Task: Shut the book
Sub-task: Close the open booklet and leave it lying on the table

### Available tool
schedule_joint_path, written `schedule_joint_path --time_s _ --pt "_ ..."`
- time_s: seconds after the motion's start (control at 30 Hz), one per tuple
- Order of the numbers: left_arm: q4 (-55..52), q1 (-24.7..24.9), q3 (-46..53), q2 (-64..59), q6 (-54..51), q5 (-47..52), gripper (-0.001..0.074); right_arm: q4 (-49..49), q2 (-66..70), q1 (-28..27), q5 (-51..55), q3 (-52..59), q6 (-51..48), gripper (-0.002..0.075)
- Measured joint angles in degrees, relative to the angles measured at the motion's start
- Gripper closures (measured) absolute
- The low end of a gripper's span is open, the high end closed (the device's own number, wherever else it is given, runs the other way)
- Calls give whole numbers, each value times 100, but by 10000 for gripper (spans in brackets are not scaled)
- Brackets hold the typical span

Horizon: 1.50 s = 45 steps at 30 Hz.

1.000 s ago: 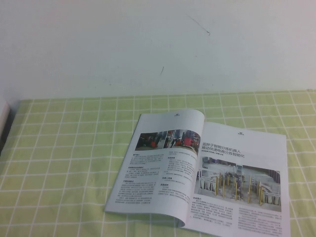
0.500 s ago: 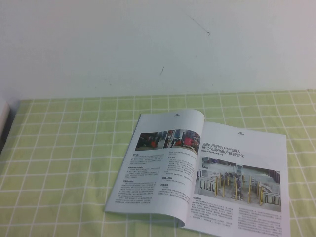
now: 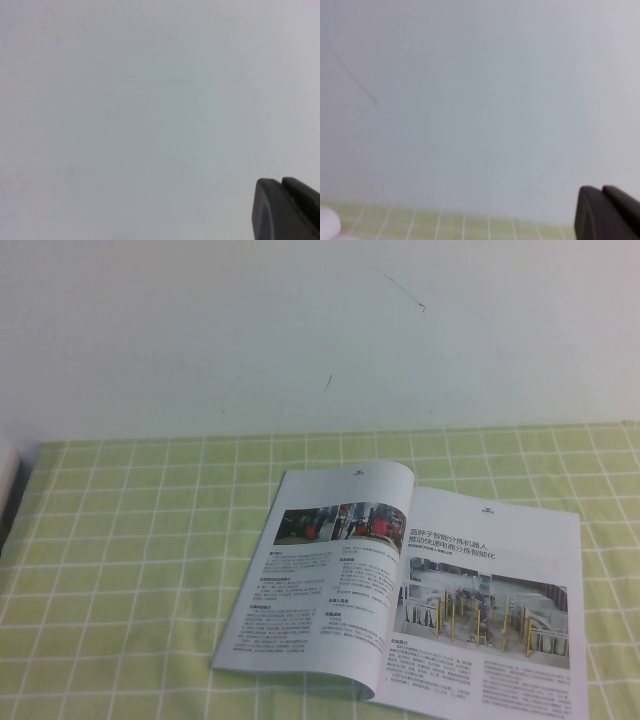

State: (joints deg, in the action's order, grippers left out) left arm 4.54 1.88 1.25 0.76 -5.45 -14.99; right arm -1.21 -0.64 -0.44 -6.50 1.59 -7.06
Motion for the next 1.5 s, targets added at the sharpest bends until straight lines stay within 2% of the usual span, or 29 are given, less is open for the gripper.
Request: schedule_joint_path --time_s 0.2,0.33,0.47,0.57,0.63,0.8,0.97,1.1,1.27,1.5 --pt "0 0 0 0 0 -1556 738 0 0 0 -1817 0 80 729" --pt "0 0 0 0 0 -2161 737 0 0 0 -2691 0 130 729" --pt "23 0 0 0 107 -2296 738 0 0 0 -3041 0 130 729" --pt "-53 0 0 0 596 -2293 738 0 0 0 -2969 -10 139 729" --pt "-282 0 -63 9 894 -2058 737 0 0 0 -2544 -171 139 729" --pt "-1323 0 -1365 -4 1522 107 737 0 14 0 -256 -1501 -7 729" --pt "-1424 0 -2869 -682 1724 2380 737 39 775 0 1778 -2792 -97 729" --pt "-1228 0 -3559 -1719 1726 3291 737 448 1831 0 3135 -3541 -331 729" --pt "-215 23 -3673 -2864 1496 3466 737 1583 3398 0 4108 -4033 -1555 729" --pt "2656 605 -3673 -4734 -1318 3793 737 4226 5474 0 4405 -4107 -3949 729"
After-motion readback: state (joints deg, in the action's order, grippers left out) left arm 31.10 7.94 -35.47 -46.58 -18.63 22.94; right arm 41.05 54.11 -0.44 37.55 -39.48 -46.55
